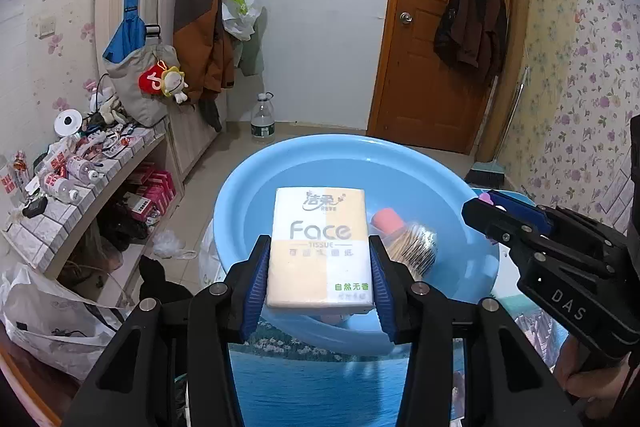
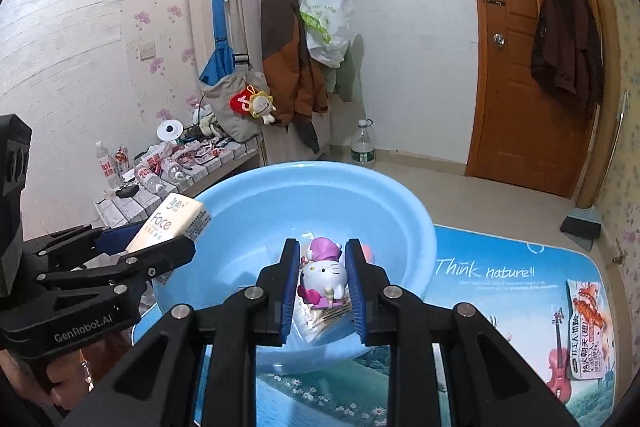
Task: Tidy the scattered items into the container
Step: 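Open the left gripper over the basin while the right gripper releases the figure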
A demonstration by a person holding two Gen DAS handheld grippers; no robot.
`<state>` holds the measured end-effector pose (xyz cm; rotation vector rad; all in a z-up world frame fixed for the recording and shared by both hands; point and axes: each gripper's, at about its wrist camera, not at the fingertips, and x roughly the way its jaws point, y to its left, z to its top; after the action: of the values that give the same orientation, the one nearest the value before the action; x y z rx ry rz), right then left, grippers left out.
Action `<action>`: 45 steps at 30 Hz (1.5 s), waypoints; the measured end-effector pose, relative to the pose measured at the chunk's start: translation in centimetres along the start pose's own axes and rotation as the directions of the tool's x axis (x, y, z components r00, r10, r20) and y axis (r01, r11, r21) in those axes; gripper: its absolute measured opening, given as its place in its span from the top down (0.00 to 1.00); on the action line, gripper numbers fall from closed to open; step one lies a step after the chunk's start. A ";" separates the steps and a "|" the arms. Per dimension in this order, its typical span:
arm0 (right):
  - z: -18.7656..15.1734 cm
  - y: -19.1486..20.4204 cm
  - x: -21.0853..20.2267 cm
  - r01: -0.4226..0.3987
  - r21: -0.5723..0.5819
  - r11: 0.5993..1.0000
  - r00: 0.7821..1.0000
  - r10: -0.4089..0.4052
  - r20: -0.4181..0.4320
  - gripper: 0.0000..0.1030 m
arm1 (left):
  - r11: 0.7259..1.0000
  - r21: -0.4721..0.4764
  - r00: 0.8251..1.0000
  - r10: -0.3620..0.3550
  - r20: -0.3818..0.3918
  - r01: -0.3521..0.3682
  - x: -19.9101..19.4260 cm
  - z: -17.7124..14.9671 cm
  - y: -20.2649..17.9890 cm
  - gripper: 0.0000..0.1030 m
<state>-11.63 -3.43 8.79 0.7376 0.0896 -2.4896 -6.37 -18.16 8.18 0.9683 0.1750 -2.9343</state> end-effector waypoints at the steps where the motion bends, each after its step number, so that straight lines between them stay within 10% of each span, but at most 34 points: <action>1: 0.0 -0.1 0.0 0.002 0.000 1.000 1.000 -0.002 0.000 0.76 | 1.000 -0.003 1.000 -0.001 -0.001 0.001 0.1 0.0 0.1 0.57; 37: -2.3 -0.6 2.7 -0.013 0.018 1.000 0.996 0.015 -0.084 0.76 | 1.000 -0.018 0.998 0.017 -0.062 -0.018 3.2 -1.1 -1.4 0.54; 45: -2.4 -0.7 3.0 -0.002 0.030 1.000 0.996 0.005 -0.090 0.76 | 0.998 0.033 0.998 0.063 -0.027 -0.062 2.7 -1.3 -2.3 0.19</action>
<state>-12.98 -3.77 5.11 0.8625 0.0838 -2.4589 -7.89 -15.76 5.74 1.0001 0.0971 -2.8765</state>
